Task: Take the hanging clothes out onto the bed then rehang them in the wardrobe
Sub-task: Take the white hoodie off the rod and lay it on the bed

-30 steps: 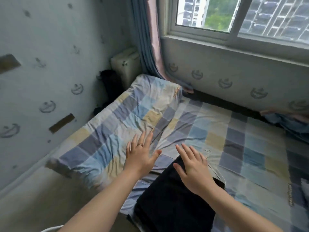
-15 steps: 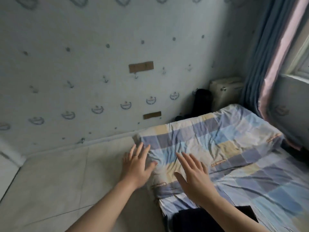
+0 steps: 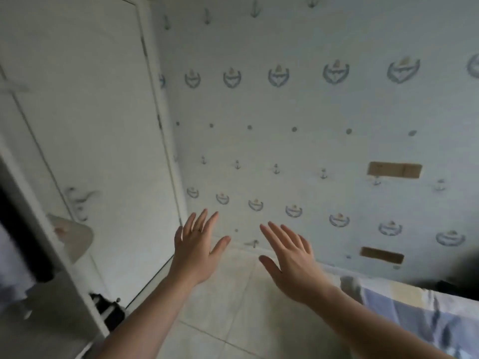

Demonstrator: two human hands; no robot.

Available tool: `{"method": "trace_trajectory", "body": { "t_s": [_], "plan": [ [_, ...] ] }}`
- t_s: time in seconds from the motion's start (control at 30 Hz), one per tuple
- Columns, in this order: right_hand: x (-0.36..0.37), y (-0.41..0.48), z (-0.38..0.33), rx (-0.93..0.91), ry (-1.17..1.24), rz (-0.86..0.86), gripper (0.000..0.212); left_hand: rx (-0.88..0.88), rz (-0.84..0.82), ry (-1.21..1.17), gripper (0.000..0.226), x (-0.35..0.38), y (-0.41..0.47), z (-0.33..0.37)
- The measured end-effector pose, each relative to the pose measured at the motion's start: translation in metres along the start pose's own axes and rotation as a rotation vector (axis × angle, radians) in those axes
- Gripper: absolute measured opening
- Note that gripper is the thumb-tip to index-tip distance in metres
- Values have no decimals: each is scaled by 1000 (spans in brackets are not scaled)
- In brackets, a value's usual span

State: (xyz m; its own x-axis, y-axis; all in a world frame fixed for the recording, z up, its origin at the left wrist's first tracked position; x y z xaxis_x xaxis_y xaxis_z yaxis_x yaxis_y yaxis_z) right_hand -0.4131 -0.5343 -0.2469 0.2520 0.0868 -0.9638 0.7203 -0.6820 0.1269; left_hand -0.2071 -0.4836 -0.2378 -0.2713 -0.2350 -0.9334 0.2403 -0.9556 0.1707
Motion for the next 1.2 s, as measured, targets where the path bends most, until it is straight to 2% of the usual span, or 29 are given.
{"method": "trace_trajectory", "body": {
  "t_s": [0.2, 0.4, 0.57, 0.73, 0.87, 0.97, 1.13, 1.2],
  "plan": [
    [-65, 121, -173, -301, -29, 134, 64, -92, 265, 167, 72, -180, -16, -126],
    [-145, 179, -343, -611, -37, 293, 64, -144, 540, 403, 64, -359, -76, -195],
    [-199, 206, -457, -810, -19, 429, 62, -239, 632, 581, 66, -461, -122, -237],
    [-247, 230, -558, -990, 0, 518, 61, -408, 705, 652, 67, -541, -160, -293],
    [-287, 257, -632, -1054, -19, 596, 60, -543, 749, 657, 61, -592, -180, -339],
    [-313, 279, -684, -1052, -71, 593, 56, -616, 770, 660, 57, -624, -185, -369],
    [-349, 316, -748, -1018, -152, 590, 27, -699, 769, 568, 57, -664, -181, -412],
    [-357, 331, -767, -990, -187, 588, 25, -706, 743, 512, 58, -671, -176, -430]
  ]
}}
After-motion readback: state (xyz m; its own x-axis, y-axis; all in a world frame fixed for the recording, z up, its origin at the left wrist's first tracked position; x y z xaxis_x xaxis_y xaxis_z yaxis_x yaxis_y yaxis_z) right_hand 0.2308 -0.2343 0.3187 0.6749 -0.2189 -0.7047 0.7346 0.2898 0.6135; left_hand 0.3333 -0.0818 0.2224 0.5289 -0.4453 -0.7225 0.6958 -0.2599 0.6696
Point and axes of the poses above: each hand's wrist, its own y-axis towards the middle knuckle, its own x-axis out of the palm, z = x × y, the point moved 9 cm from there along y, towards the middle knuckle, and after that the axes turned 15 degrees about -z, right-handed, at the moved point
